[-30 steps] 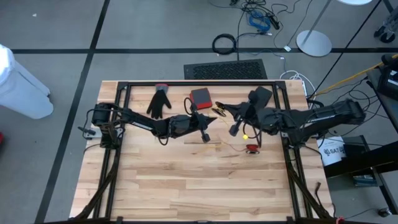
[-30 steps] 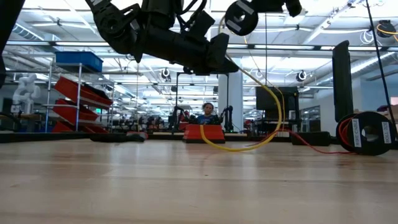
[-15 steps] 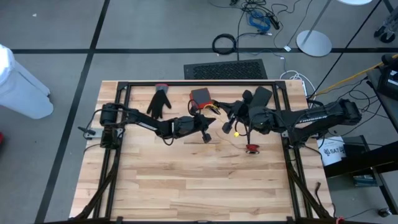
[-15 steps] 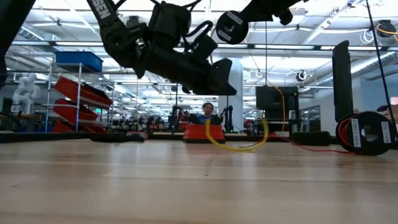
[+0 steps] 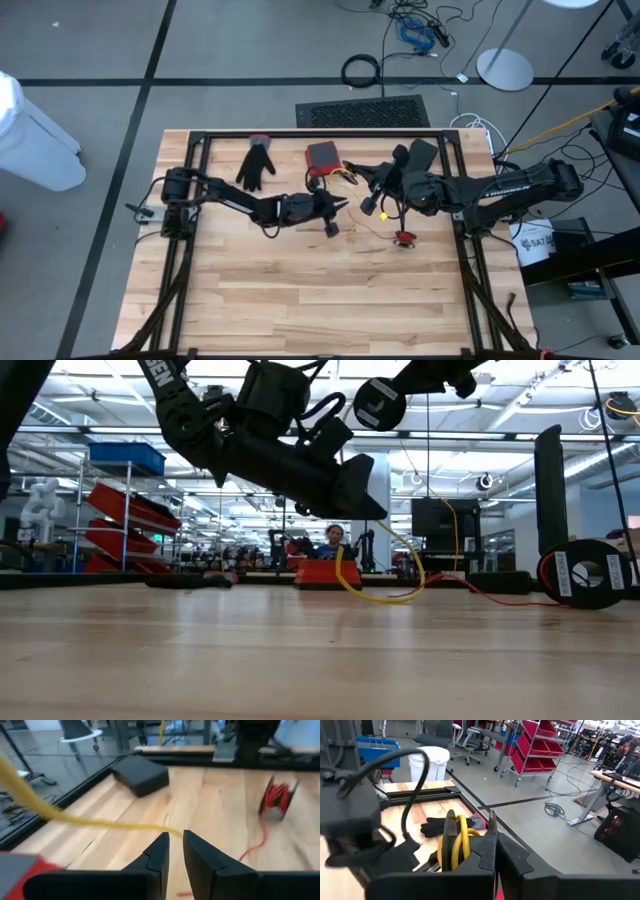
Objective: Coil cords
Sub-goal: Coil the yellow wire onto the spool
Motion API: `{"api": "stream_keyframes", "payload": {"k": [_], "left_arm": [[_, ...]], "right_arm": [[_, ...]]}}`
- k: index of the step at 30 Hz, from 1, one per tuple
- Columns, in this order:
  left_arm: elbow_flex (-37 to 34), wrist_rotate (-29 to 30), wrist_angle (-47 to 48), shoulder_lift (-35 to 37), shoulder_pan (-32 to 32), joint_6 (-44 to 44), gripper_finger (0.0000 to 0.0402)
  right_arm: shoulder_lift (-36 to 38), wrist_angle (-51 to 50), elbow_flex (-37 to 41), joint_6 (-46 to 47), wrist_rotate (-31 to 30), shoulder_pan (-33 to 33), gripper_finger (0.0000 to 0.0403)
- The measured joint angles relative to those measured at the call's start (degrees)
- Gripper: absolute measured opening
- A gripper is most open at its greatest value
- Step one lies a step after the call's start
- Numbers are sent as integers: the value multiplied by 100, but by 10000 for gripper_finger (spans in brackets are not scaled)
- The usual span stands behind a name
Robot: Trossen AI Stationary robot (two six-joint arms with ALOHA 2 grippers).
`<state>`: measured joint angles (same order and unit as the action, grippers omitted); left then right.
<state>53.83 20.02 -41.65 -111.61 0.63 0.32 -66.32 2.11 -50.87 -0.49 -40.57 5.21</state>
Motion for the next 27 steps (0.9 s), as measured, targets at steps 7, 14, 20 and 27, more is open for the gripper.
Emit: {"api": "stream_keyframes", "payload": {"k": [7,14,20,27], "left_arm": [[-165,303,-59,0,63,-151,64],[-172,31,-488,4,298,-156,70],[-172,-108,-499,4,399,-409,132],[-172,-140,-482,4,487,-524,150]], "right_arm": [[23,-67,0,-1,5,2,0],[23,-62,0,-44,11,4,0],[23,-64,0,-58,15,11,0],[23,-61,0,-63,15,11,0]]}}
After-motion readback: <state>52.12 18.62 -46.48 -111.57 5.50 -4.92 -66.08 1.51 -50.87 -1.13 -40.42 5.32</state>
